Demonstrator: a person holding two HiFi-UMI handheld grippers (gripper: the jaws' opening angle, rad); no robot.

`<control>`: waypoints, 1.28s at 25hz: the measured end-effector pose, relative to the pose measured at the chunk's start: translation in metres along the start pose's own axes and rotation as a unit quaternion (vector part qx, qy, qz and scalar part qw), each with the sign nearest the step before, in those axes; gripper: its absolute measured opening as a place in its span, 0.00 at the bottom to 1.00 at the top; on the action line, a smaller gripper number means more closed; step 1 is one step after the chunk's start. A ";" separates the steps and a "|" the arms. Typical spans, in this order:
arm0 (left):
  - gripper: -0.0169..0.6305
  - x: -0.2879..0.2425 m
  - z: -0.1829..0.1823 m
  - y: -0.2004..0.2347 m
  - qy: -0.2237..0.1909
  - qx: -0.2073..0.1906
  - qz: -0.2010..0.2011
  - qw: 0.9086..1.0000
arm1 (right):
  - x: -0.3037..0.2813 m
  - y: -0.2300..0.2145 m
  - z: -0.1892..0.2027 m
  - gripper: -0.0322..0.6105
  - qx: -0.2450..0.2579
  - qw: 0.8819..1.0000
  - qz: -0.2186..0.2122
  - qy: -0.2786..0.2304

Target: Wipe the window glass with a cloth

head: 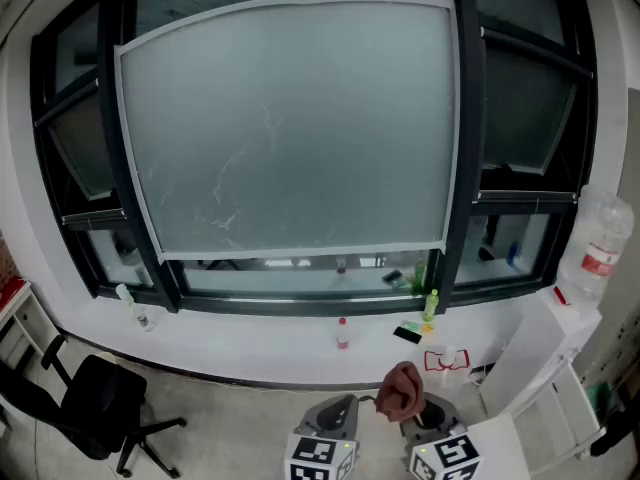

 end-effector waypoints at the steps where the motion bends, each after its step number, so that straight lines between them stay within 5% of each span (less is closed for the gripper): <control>1: 0.03 -0.003 -0.001 -0.005 -0.001 0.000 0.000 1.000 | 0.001 -0.004 0.000 0.12 0.000 1.000 -0.001 -0.002; 17: 0.03 -0.039 0.003 -0.040 0.010 -0.002 -0.007 1.000 | 0.007 -0.051 0.019 0.12 -0.009 1.000 -0.014 0.006; 32: 0.03 -0.132 -0.012 0.032 -0.001 -0.001 -0.009 1.000 | -0.100 -0.088 0.026 0.12 -0.011 1.000 -0.026 0.013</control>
Point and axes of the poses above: the fingertips, and each gripper's own axes: x backward along the fingers, y to its left, z out of its underside, the point moved 3 cm from there along x, backward along the fingers
